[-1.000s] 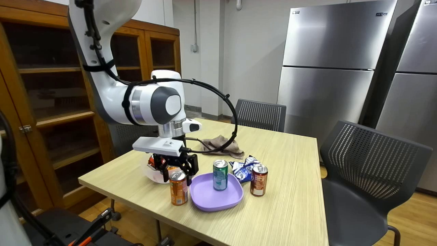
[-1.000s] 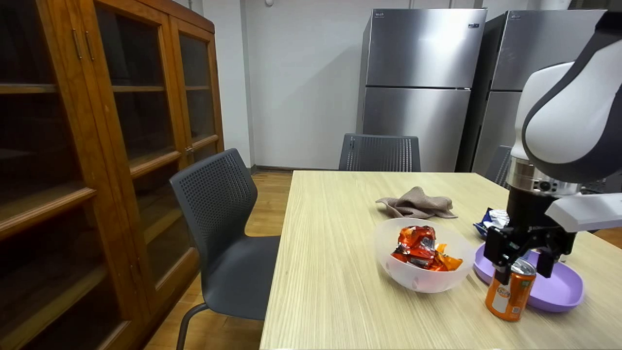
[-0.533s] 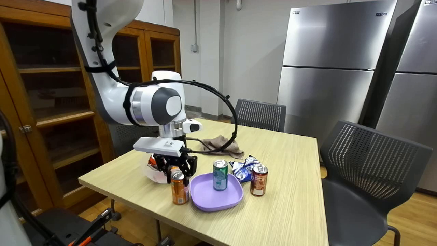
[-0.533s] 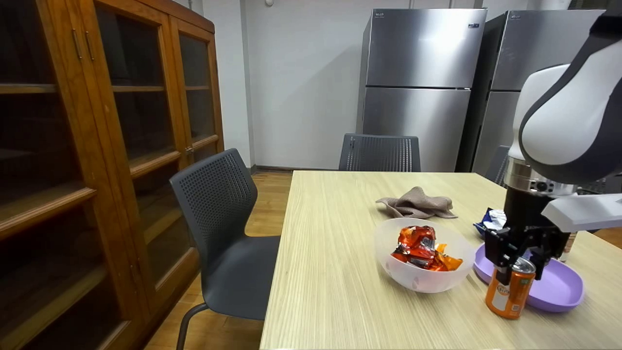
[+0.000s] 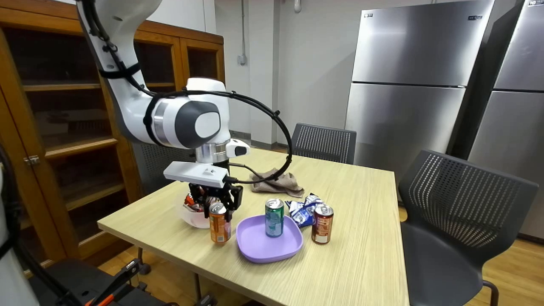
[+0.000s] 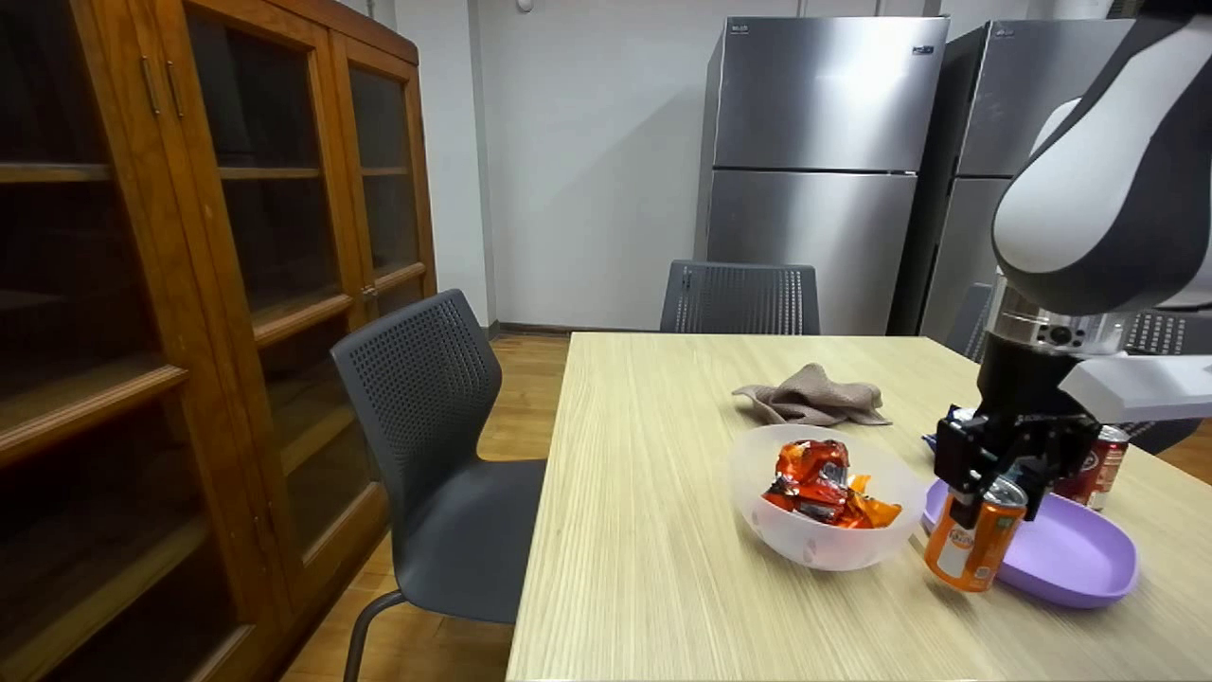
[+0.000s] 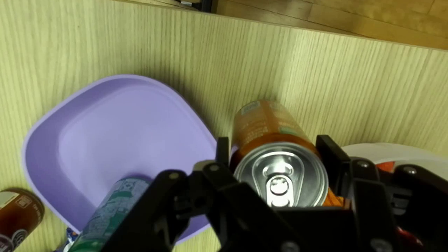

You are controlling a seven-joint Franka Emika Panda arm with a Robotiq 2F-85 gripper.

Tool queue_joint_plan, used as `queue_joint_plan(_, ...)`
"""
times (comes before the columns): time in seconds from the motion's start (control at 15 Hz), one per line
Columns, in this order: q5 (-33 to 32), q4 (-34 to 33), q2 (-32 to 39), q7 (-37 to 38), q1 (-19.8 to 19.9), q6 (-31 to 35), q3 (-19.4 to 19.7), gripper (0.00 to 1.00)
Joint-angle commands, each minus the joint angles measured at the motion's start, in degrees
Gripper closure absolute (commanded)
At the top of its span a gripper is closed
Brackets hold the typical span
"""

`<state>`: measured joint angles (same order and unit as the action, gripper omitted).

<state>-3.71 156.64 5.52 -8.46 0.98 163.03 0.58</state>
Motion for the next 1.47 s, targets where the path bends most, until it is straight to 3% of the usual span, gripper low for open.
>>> queue_joint_plan(0.0,3.4,2.3,-6.9,-4.3,1.0,-1.3,-0.6,0.62)
queue_joint_plan(0.6,1.0,0.5,-8.9,-0.3,1.6,-1.1,3.0,0.62)
queue_joint_plan(1.4,-1.6,-4.1,-2.4,9.1,2.7,-0.8,4.9,0.62)
